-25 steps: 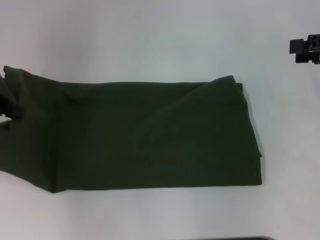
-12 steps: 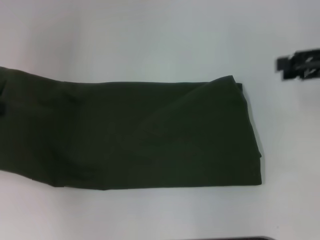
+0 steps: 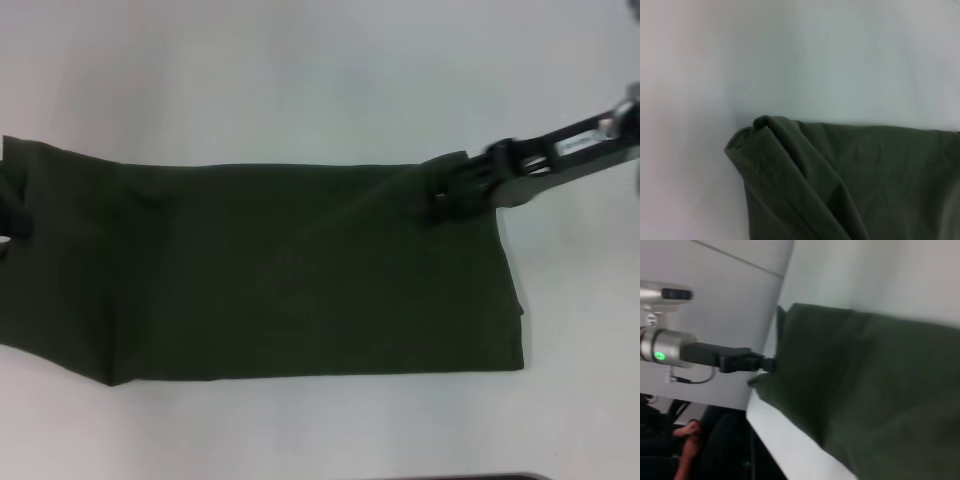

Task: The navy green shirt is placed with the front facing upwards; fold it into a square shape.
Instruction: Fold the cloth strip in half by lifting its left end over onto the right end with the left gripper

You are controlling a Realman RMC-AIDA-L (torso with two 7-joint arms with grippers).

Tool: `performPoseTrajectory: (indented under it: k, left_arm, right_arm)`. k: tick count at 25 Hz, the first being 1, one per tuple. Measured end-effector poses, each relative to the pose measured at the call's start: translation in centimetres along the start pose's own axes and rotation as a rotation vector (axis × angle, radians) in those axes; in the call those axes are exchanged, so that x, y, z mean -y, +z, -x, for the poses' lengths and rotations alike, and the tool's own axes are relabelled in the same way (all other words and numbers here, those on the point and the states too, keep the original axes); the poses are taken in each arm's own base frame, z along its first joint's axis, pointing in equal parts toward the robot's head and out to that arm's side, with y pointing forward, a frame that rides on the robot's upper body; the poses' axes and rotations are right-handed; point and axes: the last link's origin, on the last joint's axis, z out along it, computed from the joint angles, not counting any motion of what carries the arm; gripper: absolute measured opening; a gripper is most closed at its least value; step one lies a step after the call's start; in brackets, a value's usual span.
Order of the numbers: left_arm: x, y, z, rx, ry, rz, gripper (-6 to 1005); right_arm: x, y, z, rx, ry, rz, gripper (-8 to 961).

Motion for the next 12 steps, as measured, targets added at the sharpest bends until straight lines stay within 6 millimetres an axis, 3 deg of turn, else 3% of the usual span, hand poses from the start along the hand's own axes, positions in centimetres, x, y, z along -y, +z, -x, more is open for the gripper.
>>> performPoseTrajectory:
  k: [7, 12]
  left_arm:
    - [-0.1, 0.2, 0.0, -0.001, 0.009, 0.008, 17]
    - [-0.3, 0.5, 0.1, 0.001, 0.018, 0.015, 17]
  right_arm:
    - [-1.8, 4.7, -0.2, -0.105, -0.011, 0.106, 697]
    - [-1.4, 7.0, -0.3, -0.067, -0.036, 0.097, 696]
